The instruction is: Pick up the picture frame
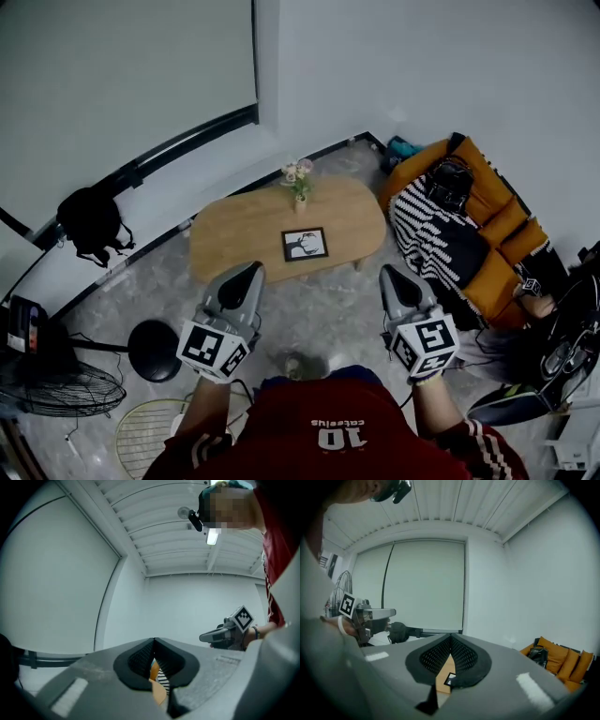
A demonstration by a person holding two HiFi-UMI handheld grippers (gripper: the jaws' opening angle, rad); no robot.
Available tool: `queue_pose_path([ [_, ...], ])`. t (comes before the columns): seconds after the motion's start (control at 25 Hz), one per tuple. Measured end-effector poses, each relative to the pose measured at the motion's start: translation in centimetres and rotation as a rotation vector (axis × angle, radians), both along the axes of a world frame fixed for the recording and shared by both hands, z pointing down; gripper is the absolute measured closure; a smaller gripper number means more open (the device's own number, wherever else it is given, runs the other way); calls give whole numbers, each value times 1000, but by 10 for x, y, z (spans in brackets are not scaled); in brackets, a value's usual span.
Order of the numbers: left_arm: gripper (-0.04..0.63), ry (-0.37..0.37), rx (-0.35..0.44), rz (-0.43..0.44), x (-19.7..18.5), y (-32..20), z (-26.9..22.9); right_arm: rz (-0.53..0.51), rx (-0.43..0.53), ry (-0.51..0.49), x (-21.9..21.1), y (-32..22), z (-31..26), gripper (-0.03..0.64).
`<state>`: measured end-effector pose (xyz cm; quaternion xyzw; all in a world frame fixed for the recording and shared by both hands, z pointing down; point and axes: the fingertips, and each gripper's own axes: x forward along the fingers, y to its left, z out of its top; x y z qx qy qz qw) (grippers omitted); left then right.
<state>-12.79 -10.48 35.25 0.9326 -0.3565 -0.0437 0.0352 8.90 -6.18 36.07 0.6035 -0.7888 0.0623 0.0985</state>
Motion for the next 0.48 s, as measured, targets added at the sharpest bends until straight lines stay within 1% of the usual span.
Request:
queue_pose_path([
  [0.2,592,32,-24,0,-5,-8,6,0,-16,-25,-3,-11,3,617],
  [0.48,592,23,-31,-11,-7,-18,9,-34,-6,-27,-13,-32,9,617],
])
